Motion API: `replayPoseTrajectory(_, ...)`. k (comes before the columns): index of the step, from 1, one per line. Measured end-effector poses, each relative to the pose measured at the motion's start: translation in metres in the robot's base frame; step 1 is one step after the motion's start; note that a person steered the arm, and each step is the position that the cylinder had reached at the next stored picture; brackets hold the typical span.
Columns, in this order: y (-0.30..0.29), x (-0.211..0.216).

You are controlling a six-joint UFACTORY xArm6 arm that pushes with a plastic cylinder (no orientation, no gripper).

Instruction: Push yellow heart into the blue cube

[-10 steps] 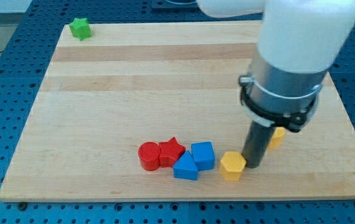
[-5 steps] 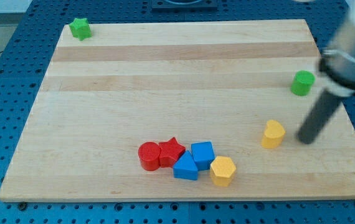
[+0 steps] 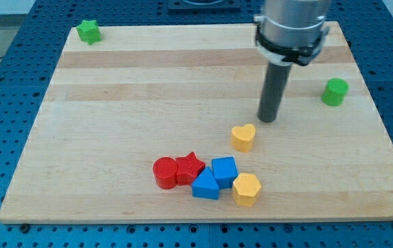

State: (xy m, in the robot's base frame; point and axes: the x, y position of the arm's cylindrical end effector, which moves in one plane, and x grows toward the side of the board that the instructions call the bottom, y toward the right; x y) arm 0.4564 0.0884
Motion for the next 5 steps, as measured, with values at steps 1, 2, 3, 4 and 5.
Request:
replayPoseTrajectory(1, -0.016, 0.028)
replayPoseTrajectory(2, -0.013, 0.037)
replayPoseTrajectory(3, -0.001, 0.036)
replayPoseTrajectory(4, -0.032, 0.04)
replayPoseTrajectory(5, -0.048, 0.054)
